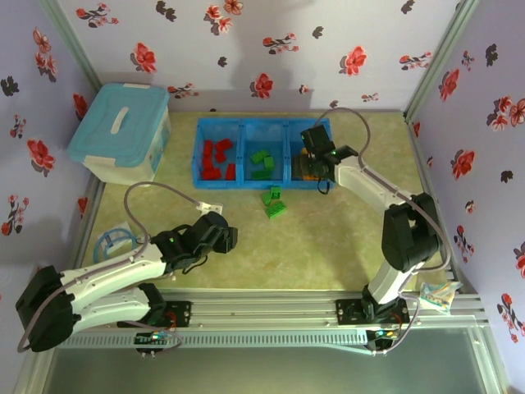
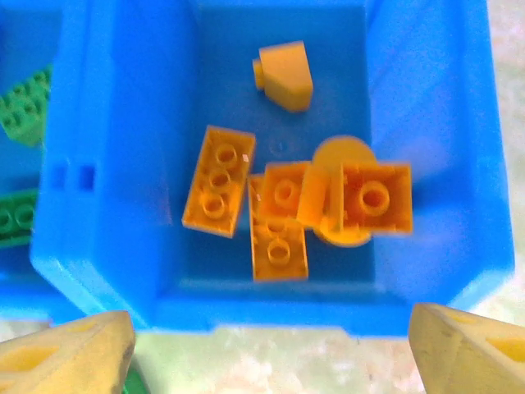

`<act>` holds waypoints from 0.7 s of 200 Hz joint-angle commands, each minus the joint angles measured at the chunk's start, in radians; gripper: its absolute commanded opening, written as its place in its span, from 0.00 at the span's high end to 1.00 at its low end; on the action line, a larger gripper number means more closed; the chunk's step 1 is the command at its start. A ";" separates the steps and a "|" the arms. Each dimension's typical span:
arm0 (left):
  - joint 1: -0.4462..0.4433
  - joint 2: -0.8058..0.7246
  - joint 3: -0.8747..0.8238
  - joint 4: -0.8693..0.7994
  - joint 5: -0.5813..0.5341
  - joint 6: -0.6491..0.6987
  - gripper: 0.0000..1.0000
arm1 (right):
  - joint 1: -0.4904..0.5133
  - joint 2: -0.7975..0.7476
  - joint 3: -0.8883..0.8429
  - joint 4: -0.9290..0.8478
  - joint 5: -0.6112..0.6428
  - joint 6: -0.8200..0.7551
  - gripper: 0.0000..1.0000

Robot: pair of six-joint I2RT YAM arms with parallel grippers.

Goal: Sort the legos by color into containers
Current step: Place the lego in the container, then pick up the lego from the center of the table.

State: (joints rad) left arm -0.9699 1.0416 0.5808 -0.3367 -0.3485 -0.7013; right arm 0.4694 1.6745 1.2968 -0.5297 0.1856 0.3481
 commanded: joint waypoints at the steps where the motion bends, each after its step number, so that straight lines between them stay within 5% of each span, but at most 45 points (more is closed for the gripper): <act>1: -0.009 0.022 0.040 -0.002 -0.027 -0.002 0.32 | 0.011 -0.100 -0.093 0.033 -0.006 0.033 0.13; 64: -0.010 0.220 0.146 0.093 0.028 0.054 0.24 | 0.015 -0.355 -0.374 0.138 -0.034 0.096 0.12; 140: -0.005 0.630 0.455 0.101 0.122 0.215 0.22 | 0.014 -0.536 -0.534 0.155 -0.022 0.114 0.09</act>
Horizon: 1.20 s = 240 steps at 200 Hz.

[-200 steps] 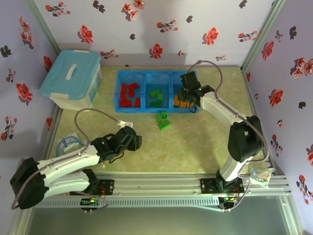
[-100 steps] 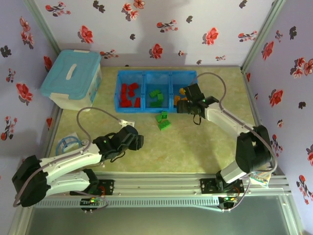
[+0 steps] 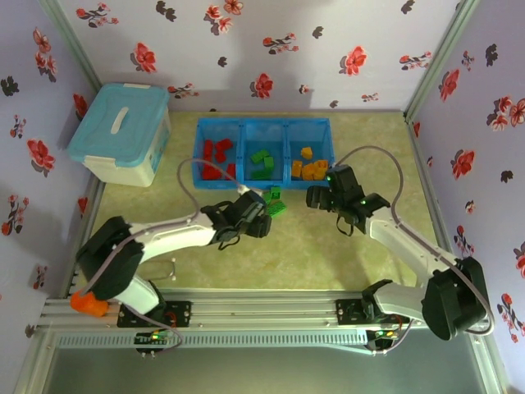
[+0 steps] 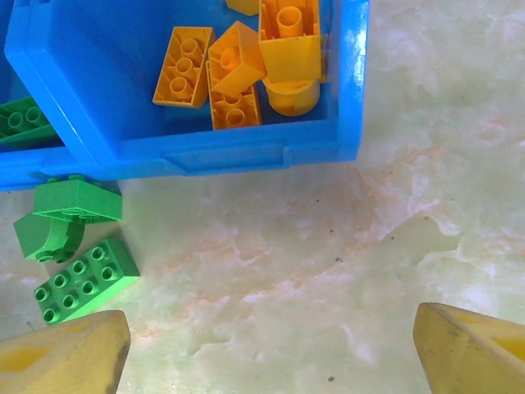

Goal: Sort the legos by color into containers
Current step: Pick up the lego from the center of the table.

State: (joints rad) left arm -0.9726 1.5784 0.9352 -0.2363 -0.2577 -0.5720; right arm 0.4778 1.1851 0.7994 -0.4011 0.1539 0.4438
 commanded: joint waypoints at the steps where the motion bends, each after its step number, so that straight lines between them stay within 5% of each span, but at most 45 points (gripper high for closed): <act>1: -0.003 0.098 0.103 0.000 0.033 0.088 0.22 | 0.006 -0.048 -0.038 0.027 0.010 0.018 0.09; 148: 0.045 0.428 0.396 -0.103 0.090 0.191 0.24 | -0.021 -0.136 -0.117 0.032 0.010 0.016 0.07; 240: 0.000 0.409 0.368 -0.104 0.096 0.161 0.57 | -0.022 -0.152 -0.131 0.033 0.016 0.036 0.07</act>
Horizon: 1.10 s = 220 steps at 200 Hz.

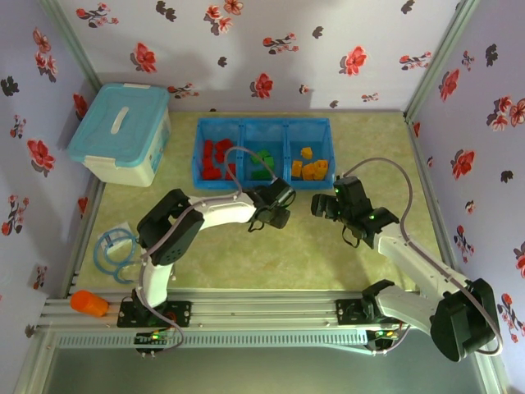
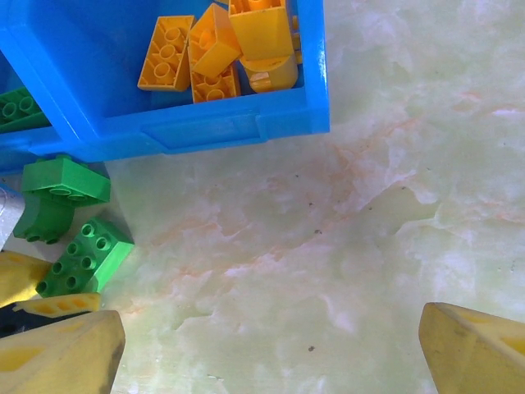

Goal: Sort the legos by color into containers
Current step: Pick up the lego from the center of the table, then place the lego in the container.

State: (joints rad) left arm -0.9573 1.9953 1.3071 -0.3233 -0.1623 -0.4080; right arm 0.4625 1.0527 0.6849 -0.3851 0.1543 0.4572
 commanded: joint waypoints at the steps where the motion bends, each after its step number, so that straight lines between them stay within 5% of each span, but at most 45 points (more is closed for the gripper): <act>1: -0.015 -0.009 -0.005 -0.017 0.000 -0.003 0.57 | -0.007 -0.020 -0.017 0.017 0.016 0.023 0.07; 45: -0.031 -0.094 -0.042 -0.017 -0.029 -0.019 0.71 | -0.008 -0.049 -0.021 -0.003 0.029 0.024 0.07; 107: 0.062 -0.303 -0.037 -0.050 -0.029 0.013 0.71 | -0.013 -0.098 -0.069 -0.002 0.028 0.056 0.08; 202: 0.266 -0.074 0.359 -0.215 0.015 0.099 0.72 | -0.011 -0.132 -0.099 -0.009 -0.038 0.084 0.08; 211: 0.276 -0.037 0.402 -0.238 0.015 0.109 0.69 | -0.012 -0.139 -0.102 -0.011 -0.044 0.086 0.08; 220: 0.282 -0.009 0.450 -0.266 0.012 0.112 0.51 | -0.011 -0.148 -0.103 -0.016 -0.046 0.087 0.08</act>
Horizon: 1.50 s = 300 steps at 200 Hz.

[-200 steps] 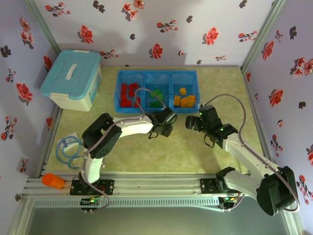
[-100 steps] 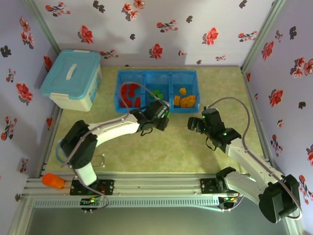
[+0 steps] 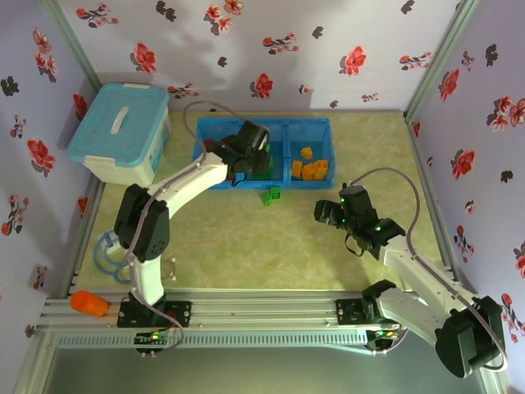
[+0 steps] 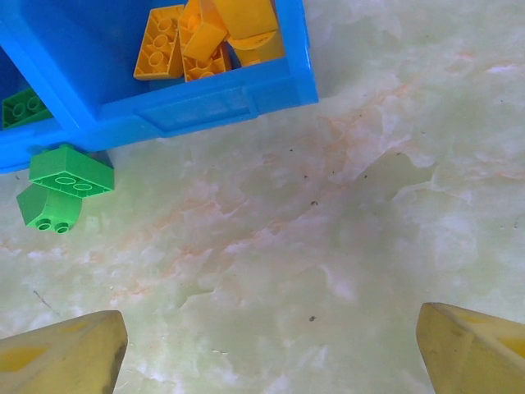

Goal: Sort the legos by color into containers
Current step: Place the lego in the container, then pick up the lego from the center of the table.

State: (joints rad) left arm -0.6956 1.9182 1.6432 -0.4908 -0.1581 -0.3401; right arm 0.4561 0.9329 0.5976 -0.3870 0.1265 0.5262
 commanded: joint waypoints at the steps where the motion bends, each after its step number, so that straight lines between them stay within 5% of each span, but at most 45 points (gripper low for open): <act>1: 0.021 0.071 0.118 -0.100 0.008 0.044 0.48 | -0.005 -0.029 -0.016 -0.014 -0.018 0.018 0.08; 14: 0.021 0.092 0.161 -0.130 0.006 0.043 0.25 | -0.005 -0.042 -0.019 -0.024 -0.016 0.018 0.08; 38: 0.012 0.055 0.100 -0.083 0.007 0.022 0.21 | -0.005 -0.063 -0.028 -0.033 -0.009 0.012 0.09; 134: -0.094 -0.093 -0.306 0.117 0.019 -0.046 0.26 | -0.002 0.005 -0.044 0.049 -0.054 0.047 0.09; 300: -0.117 0.103 -0.244 0.131 0.055 -0.047 0.35 | 0.007 -0.024 -0.077 0.042 -0.036 0.057 0.10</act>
State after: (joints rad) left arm -0.8101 1.9827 1.3430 -0.3523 -0.1104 -0.3935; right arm 0.4580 0.9180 0.5354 -0.3557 0.0780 0.5621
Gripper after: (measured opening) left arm 0.663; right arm 0.905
